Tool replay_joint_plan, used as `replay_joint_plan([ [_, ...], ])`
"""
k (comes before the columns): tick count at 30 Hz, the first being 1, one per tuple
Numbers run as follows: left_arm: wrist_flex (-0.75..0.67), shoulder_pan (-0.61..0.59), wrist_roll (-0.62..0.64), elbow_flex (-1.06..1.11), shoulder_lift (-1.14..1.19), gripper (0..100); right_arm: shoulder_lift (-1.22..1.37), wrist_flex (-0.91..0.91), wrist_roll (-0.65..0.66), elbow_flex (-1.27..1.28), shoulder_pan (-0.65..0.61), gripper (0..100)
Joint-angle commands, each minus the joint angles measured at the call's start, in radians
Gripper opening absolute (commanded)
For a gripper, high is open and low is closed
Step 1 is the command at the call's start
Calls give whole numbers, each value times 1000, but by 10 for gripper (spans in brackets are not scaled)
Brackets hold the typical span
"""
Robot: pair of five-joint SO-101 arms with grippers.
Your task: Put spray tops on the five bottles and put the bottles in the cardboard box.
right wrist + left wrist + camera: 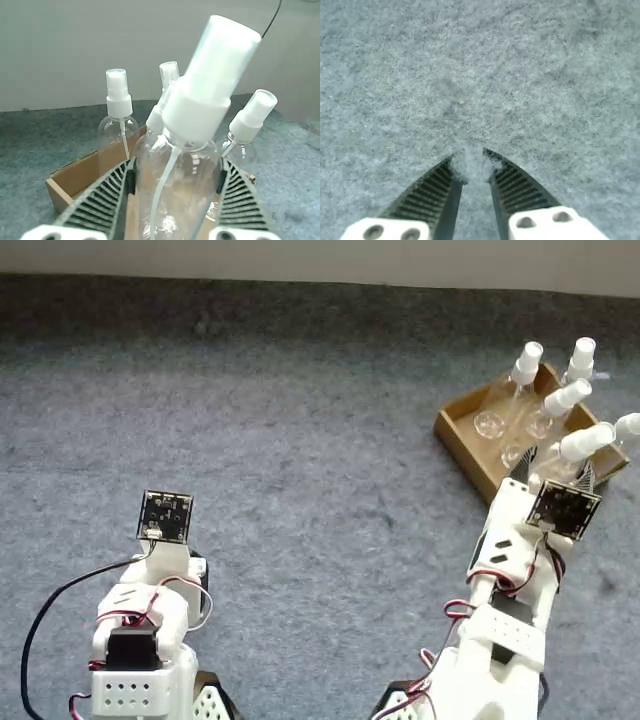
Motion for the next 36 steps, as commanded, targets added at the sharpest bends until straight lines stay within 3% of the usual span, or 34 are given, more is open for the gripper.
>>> replay_joint_plan([
  [1, -9, 24, -12, -5, -8, 5, 82, -116, 12, -68, 7, 149],
  [26, -17, 30, -12, 18, -8, 5, 762, -535, 12, -249, 48, 149],
  [31, -17, 30, -12, 19, -8, 5, 822, -545, 14, -269, 47, 153],
  [36, -17, 30, -12, 19, -8, 5, 846, -545, 14, -280, 47, 228],
])
